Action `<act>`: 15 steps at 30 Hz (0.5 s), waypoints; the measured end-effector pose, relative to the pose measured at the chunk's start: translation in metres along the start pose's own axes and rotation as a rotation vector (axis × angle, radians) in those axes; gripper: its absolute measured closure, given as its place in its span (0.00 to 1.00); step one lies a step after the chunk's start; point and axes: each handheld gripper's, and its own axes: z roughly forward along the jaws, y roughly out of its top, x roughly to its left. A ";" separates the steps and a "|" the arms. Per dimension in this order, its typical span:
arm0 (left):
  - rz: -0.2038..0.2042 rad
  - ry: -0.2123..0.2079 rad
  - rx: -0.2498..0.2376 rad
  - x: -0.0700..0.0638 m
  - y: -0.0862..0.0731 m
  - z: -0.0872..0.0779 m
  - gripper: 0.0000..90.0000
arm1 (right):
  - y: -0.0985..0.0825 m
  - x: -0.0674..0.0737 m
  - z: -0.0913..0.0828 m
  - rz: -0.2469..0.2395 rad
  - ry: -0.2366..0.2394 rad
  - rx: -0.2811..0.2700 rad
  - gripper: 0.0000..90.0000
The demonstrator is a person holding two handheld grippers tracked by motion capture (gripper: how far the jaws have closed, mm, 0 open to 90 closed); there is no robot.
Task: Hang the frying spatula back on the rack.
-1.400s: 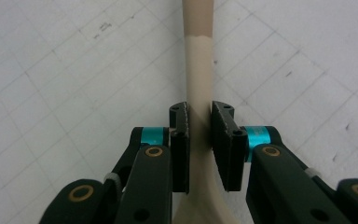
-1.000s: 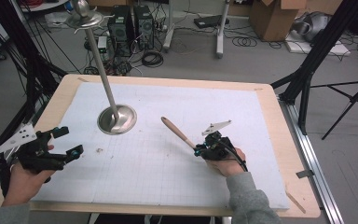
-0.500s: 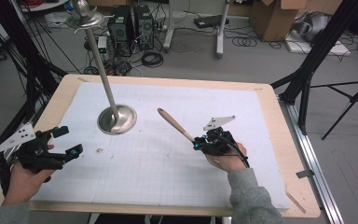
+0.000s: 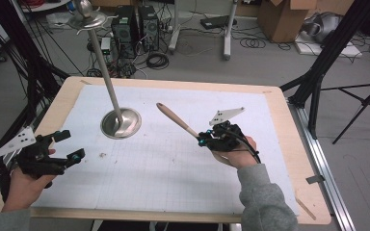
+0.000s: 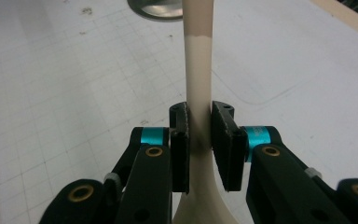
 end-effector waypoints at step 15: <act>-0.006 0.005 -0.001 0.001 -0.001 -0.001 0.02 | 0.027 -0.001 -0.019 -0.069 0.065 -0.065 0.86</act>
